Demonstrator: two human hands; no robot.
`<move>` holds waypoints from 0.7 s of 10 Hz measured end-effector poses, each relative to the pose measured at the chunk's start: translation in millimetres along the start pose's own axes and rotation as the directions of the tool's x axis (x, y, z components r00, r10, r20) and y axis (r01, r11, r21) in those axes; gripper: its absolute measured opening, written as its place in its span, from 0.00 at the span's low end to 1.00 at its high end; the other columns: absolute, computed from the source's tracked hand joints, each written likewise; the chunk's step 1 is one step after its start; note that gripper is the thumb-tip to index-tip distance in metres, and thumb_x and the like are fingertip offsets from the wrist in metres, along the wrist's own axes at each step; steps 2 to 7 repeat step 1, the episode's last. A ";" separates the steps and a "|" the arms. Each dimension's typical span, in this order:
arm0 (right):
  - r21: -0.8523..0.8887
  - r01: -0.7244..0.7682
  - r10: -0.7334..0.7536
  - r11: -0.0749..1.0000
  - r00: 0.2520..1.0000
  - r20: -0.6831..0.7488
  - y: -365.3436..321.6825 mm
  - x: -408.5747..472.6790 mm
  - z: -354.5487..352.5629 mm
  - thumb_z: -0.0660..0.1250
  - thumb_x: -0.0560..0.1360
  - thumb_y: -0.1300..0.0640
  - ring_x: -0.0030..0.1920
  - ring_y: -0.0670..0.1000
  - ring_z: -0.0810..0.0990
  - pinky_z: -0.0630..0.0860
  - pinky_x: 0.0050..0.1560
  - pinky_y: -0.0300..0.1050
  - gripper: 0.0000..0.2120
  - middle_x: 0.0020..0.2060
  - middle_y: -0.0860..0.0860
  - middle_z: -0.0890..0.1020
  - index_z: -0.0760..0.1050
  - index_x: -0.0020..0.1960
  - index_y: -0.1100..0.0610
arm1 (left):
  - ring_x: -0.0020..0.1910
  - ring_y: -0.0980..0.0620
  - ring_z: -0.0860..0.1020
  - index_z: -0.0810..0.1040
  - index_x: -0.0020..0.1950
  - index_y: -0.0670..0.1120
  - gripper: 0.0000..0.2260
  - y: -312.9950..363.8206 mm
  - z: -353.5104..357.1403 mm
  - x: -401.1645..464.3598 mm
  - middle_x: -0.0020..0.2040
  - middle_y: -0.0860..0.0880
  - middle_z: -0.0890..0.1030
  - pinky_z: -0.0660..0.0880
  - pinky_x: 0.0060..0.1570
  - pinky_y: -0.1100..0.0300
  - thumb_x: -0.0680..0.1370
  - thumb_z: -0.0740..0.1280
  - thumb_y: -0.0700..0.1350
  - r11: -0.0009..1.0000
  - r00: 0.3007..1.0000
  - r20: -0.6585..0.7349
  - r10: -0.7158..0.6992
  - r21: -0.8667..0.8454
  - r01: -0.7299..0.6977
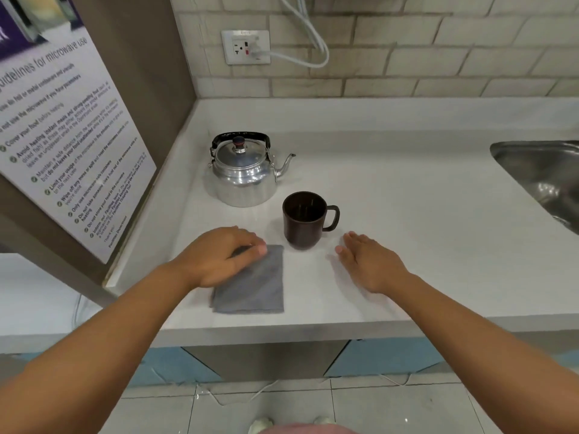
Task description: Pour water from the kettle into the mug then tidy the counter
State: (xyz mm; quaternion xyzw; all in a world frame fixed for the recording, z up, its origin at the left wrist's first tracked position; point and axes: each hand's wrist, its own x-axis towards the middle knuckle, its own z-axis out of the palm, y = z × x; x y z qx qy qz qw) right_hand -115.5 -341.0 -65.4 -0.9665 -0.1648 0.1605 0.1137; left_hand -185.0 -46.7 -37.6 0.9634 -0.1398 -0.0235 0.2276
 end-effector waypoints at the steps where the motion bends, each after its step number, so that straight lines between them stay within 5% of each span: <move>1: -0.004 -0.009 0.008 1.000 0.990 -0.139 -3.0 1.6 -52.0 0.44 0.79 0.37 0.45 0.58 0.79 0.71 0.41 0.48 0.28 0.38 0.51 0.80 0.73 0.41 0.56 | 0.39 0.56 0.77 0.79 0.42 0.59 0.19 20.9 -52.5 28.1 0.40 0.55 0.83 0.74 0.41 0.55 0.78 0.54 0.66 0.996 0.974 -0.217 0.057 0.079 -0.041; 7: -0.004 -0.009 0.008 1.000 0.990 -0.139 -3.0 1.6 -52.0 0.44 0.79 0.37 0.45 0.58 0.79 0.71 0.41 0.48 0.28 0.38 0.51 0.80 0.73 0.41 0.56 | 0.39 0.56 0.77 0.79 0.42 0.59 0.19 20.9 -52.5 28.1 0.40 0.55 0.83 0.74 0.41 0.55 0.78 0.54 0.66 0.996 0.974 -0.217 0.057 0.079 -0.041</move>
